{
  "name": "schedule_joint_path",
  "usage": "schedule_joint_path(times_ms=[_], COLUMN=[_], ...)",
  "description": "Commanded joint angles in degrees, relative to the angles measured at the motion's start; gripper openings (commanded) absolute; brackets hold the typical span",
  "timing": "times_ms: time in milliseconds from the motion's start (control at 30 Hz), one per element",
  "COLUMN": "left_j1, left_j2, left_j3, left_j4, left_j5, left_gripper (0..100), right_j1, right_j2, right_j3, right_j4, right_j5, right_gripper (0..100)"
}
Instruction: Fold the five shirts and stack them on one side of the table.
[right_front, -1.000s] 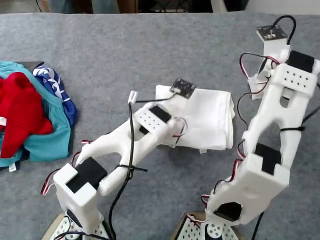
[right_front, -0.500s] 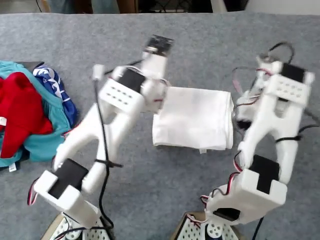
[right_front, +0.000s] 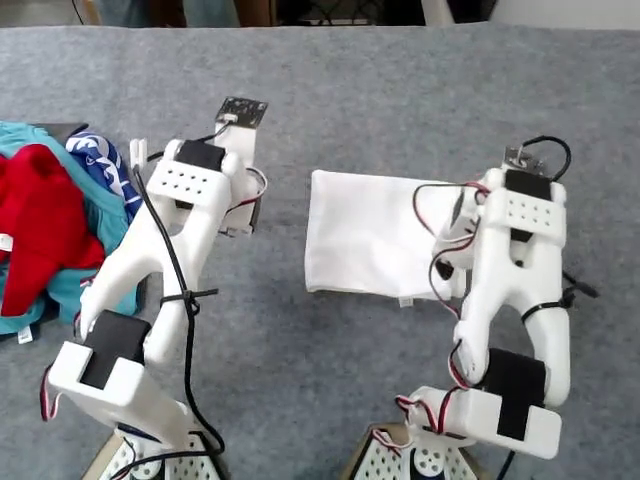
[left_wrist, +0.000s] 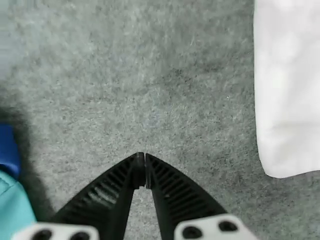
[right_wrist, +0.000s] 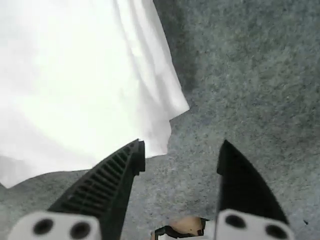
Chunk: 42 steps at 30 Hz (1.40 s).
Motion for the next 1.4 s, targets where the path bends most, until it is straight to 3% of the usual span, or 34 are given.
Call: schedule_joint_path(times_ms=[0, 433, 567, 833, 933, 1167, 1367], left_j1=[-0.04, -0.48, -0.48, -0.48, -0.57, -3.74, -6.64], left_j2=[-2.64, -2.11, -2.11, -2.11, -2.11, -2.11, -2.11], left_j3=[0.84, 1.01, 2.15, 3.56, 3.74, 3.82, 3.91], left_j4=[-1.85, -3.08, -5.36, -5.71, -5.71, -5.54, -5.36], left_j5=[-0.26, -0.26, -0.26, -0.26, -0.26, -0.26, -0.26], left_gripper=[4, 4, 4, 4, 4, 4, 4], right_j1=[-2.99, -5.27, -5.54, -8.09, -8.26, -7.91, -7.91], right_j2=[-2.33, 15.69, 22.11, 28.53, 29.05, 29.32, 29.14], right_j3=[0.57, -2.33, -6.11, -10.51, -10.86, -11.74, -11.74], right_j4=[-3.52, -16.00, -15.74, -11.69, -11.78, -11.69, -11.60], right_j5=[-3.43, -5.27, -5.10, -0.88, -0.88, 2.11, 4.04], right_gripper=[30.7, 33.9, 40.8, 40.7, 33.5, 6.4, 2.8])
